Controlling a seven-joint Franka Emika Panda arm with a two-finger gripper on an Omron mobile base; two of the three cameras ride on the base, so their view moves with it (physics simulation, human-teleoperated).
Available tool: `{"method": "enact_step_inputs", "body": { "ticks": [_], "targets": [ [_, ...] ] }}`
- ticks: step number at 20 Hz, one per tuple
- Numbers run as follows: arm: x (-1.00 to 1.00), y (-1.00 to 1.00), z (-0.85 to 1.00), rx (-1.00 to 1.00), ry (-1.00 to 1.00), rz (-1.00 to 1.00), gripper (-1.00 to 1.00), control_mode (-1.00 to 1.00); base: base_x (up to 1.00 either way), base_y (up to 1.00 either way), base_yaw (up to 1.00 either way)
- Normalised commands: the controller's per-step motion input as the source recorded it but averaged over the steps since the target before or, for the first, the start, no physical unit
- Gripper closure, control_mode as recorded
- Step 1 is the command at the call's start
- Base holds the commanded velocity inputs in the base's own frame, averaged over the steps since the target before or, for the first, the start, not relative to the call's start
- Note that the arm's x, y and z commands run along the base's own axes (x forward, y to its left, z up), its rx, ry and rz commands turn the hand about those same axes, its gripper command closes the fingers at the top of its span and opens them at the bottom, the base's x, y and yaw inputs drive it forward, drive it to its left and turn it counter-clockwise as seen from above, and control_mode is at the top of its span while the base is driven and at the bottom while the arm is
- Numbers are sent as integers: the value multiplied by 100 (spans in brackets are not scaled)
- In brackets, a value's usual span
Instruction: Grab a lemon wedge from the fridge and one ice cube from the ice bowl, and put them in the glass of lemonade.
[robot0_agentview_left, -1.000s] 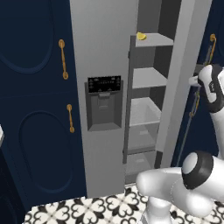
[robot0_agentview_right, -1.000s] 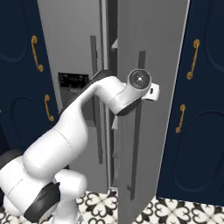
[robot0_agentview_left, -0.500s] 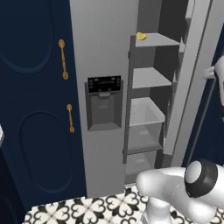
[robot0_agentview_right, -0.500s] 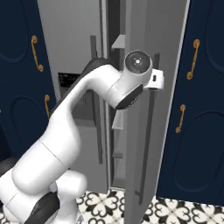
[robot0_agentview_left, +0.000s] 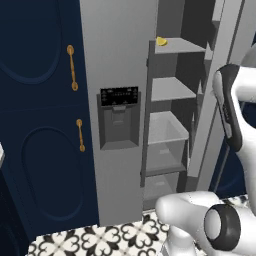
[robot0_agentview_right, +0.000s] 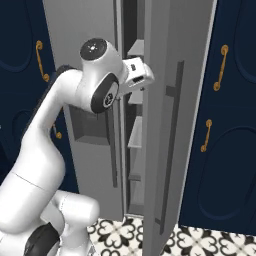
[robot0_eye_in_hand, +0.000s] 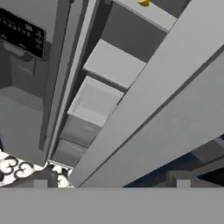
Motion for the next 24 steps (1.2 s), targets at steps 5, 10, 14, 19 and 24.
{"method": "enact_step_inputs", "body": {
  "ticks": [5, 10, 14, 19, 24],
  "targets": [
    [-14, 77, -23, -59, 32, 3, -100, -100, 0, 0, 0],
    [11, 36, -23, -40, 18, 1, -100, -100, 0, 0, 0],
    [45, 0, -25, -13, 7, 0, -100, -100, 0, 0, 0],
    [79, -12, -22, 0, 5, 0, -100, -100, 0, 0, 0],
    [94, -19, -19, 0, 2, 0, -100, -100, 0, 0, 0]
  ]
}}
